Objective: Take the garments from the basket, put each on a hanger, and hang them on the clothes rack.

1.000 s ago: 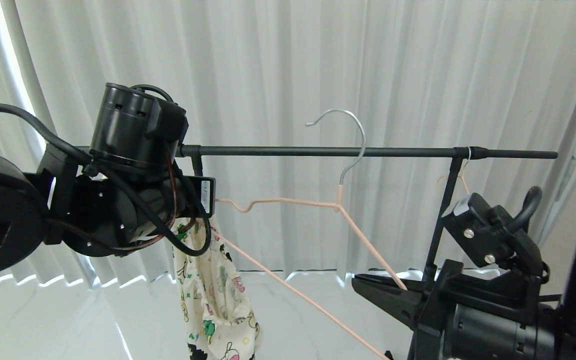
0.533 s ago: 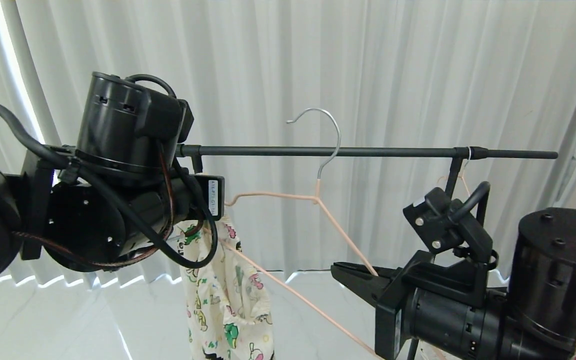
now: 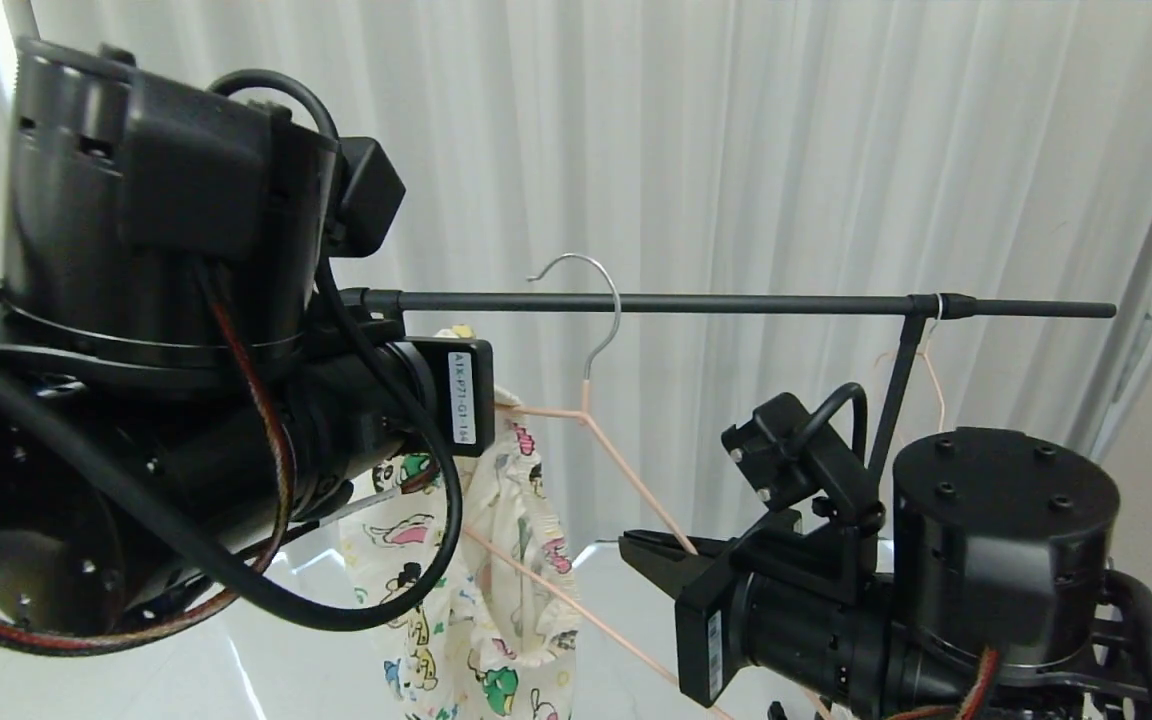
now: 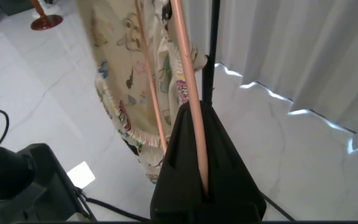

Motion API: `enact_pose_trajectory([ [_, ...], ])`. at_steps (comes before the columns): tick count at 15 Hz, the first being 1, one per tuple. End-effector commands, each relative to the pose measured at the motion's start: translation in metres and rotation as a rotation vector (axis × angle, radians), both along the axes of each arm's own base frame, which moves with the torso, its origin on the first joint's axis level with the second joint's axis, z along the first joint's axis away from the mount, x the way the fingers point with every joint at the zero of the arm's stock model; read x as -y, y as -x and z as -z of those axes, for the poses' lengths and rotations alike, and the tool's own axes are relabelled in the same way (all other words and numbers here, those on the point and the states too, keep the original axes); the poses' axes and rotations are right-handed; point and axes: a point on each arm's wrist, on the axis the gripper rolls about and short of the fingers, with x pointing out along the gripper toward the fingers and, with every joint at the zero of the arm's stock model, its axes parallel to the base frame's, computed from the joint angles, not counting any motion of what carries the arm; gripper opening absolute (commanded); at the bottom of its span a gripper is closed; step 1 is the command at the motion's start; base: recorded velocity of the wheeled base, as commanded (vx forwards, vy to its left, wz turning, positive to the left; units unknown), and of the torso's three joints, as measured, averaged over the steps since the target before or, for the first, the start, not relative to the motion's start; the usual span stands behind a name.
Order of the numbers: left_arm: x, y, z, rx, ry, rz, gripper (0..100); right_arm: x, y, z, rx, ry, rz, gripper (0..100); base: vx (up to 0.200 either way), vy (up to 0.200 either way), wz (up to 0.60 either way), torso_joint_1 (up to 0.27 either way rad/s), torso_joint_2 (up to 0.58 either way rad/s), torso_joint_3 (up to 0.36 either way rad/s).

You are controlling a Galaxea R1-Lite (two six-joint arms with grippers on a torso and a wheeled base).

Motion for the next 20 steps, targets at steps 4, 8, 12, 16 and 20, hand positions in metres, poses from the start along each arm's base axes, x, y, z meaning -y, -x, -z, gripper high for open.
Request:
enact_pose_trajectory([
  [4,0.017,0.020,-0.017,0.032,0.068,0.102,0,-0.014,-0.006,0.003,-0.001,0.003,-0.002,0,0.000,0.000,0.00,0.000,0.00,0.000],
  [8,0.018,0.020,-0.015,0.028,0.062,0.101,0,-0.014,-0.006,0.002,0.012,-0.011,0.014,0,0.000,0.000,0.00,0.000,0.00,0.000],
  [12,0.017,0.019,-0.015,0.028,0.060,0.092,100,-0.013,-0.005,-0.001,0.021,-0.016,0.028,0,0.000,0.000,0.00,0.000,0.00,0.000],
  [16,0.015,0.016,-0.015,0.033,0.054,0.066,100,-0.011,-0.004,-0.006,0.035,-0.038,0.029,0,0.000,0.000,0.00,0.000,0.00,0.000],
  [20,0.008,0.016,-0.014,0.043,0.042,0.030,100,-0.009,-0.007,-0.009,0.046,-0.042,0.060,0,0.000,0.000,0.00,0.000,0.00,0.000],
])
